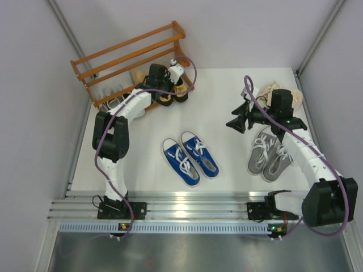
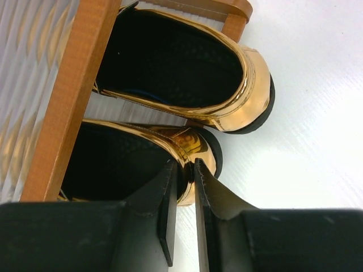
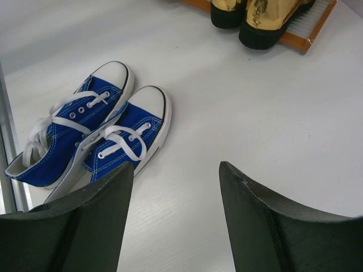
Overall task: Place and organize the shoes onto the shoe shelf
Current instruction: Adjust the shoe at the shoe shelf.
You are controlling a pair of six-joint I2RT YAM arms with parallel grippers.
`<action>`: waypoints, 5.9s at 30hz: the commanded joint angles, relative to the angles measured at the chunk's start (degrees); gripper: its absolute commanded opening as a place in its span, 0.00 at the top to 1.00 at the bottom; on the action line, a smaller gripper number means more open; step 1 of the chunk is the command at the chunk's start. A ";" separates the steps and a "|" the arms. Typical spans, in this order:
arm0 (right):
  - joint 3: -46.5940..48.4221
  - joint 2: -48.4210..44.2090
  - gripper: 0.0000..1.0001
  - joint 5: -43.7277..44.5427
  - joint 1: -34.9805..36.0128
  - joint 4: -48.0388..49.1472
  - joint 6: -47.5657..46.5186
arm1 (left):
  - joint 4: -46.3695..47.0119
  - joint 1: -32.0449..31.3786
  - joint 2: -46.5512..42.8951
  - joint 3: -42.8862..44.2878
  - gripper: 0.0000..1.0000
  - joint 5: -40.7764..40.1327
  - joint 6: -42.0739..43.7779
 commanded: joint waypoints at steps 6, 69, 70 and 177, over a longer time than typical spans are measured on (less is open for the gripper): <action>-0.10 -0.74 0.37 -1.72 -1.09 2.17 -0.88 | -1.10 0.24 -2.63 -0.52 0.84 0.58 4.48; -0.01 -0.39 0.38 -2.60 -1.44 1.56 -1.85 | -7.34 7.27 -5.61 1.41 0.53 25.55 25.24; -0.10 -0.48 0.38 -2.60 -1.36 1.65 -1.85 | -7.08 7.27 -5.79 1.50 0.46 25.37 24.71; -0.01 -0.21 0.38 -3.03 -2.32 1.21 -2.11 | 2.86 -4.42 3.00 6.42 0.65 -13.66 29.89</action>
